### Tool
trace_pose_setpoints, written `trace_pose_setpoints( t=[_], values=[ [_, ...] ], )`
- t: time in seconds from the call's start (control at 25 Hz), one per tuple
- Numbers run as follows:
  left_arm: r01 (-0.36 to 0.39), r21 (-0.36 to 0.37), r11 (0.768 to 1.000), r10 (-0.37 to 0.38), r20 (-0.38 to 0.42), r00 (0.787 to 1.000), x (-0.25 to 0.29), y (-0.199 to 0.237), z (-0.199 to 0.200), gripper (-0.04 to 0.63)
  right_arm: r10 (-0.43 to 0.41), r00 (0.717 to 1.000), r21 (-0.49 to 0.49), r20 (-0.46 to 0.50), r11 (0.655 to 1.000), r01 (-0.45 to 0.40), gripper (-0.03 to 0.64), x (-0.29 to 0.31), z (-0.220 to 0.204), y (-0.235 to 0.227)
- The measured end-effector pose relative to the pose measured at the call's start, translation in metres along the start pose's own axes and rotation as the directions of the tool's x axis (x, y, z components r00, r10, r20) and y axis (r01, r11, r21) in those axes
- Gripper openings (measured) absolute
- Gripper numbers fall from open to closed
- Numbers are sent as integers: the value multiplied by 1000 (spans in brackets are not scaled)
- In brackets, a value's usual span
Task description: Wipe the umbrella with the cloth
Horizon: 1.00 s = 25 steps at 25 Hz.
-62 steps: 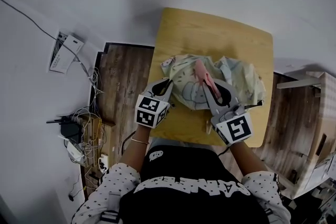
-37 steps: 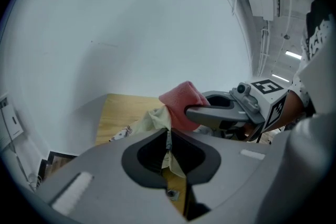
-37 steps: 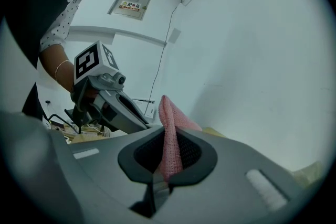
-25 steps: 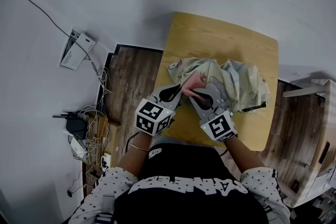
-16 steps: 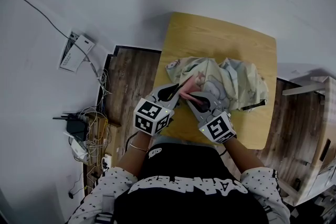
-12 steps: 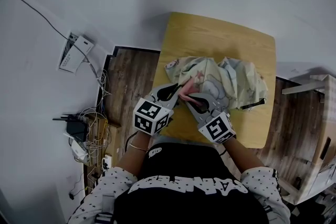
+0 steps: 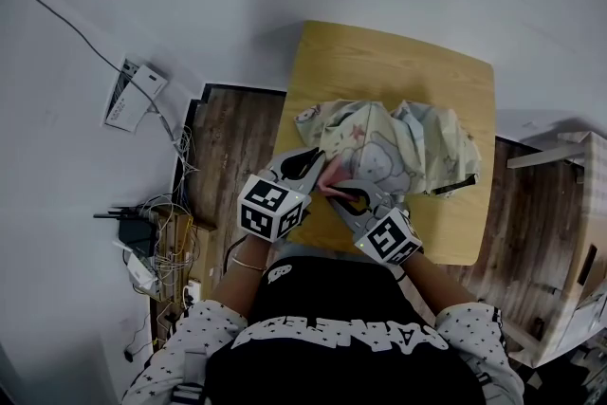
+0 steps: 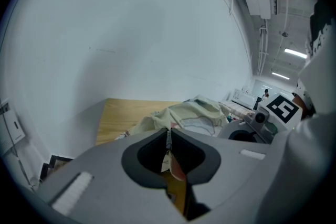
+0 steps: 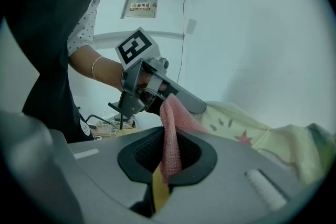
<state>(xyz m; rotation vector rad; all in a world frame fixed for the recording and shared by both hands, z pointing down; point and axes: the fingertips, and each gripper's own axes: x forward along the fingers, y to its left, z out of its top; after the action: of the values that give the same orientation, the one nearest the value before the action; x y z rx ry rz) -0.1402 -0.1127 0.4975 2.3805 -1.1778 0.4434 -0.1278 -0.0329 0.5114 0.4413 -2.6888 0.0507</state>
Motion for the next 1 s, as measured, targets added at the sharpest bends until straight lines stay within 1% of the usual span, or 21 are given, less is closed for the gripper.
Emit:
trace_pose_setpoints(
  t=[0.32,0.48,0.64,0.76,0.88,1.0],
  values=[
    [-6,-3,1000,6,4,1000,1,1,0,21,26,1000,2,-16,1000,-26,32,-4,-4,10],
    [-13,-1,1000,13,5,1000,1,4,1,21,9,1000,6,4,1000,-9,32,-11,1,6],
    [-22,-8,1000,22,8,1000,2,7,1,21,-48,997,17,62,999,47,32,-22,18,-11],
    [-25,-9,1000,26,6,1000,3,8,0,21,-105,986,22,127,994,102,31,-34,36,-30],
    [-27,-7,1000,27,1,1000,4,7,-1,21,-196,967,7,160,980,198,32,-45,50,-55],
    [-26,-1,1000,26,-2,1000,4,5,-2,21,-285,948,-31,143,956,292,31,-51,51,-84]
  ],
)
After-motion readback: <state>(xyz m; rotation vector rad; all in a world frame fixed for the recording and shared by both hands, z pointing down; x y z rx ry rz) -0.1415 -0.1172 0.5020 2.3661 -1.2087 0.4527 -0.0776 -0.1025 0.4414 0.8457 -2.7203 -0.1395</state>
